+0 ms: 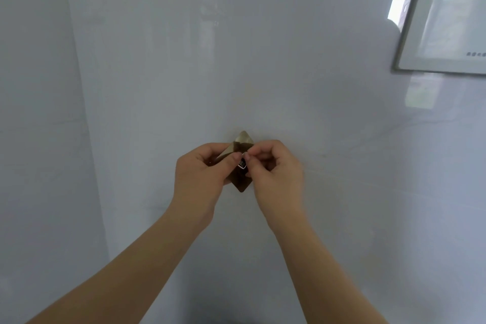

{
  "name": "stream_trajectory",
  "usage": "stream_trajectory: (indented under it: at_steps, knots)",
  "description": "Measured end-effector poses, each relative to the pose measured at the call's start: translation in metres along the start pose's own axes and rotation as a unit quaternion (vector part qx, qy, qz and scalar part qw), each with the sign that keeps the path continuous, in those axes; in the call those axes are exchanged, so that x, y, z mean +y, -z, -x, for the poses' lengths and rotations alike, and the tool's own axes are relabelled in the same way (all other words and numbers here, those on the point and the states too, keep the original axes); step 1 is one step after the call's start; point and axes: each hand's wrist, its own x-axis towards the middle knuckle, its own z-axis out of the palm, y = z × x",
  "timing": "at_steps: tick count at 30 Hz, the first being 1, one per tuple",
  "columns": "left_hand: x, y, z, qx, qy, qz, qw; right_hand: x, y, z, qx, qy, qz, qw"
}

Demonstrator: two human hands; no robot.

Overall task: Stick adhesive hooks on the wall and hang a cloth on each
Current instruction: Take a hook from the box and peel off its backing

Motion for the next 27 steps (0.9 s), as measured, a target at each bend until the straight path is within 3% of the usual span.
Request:
stream_trajectory:
  at_steps: [4,7,11,15,27]
  knots:
    - [-0.001,0.002,0.0,0.012,0.011,0.009,1.0,0.001,0.0,-0.001,-0.011,0.017,0.031,0.999]
    - [0.006,0.003,-0.004,0.028,-0.028,-0.019,0.999,0.005,0.001,0.002,-0.001,0.042,0.088,0.995]
    - [0.014,0.003,-0.011,0.018,-0.015,-0.006,1.0,0.006,-0.001,0.004,0.033,-0.014,-0.03,0.999]
    - [0.01,0.002,-0.007,0.008,0.034,0.027,0.999,0.002,-0.005,0.001,0.038,-0.011,-0.043,0.998]
    - [0.016,0.008,-0.012,-0.059,0.063,-0.007,0.996,-0.007,-0.006,0.001,0.001,0.042,0.078,0.996]
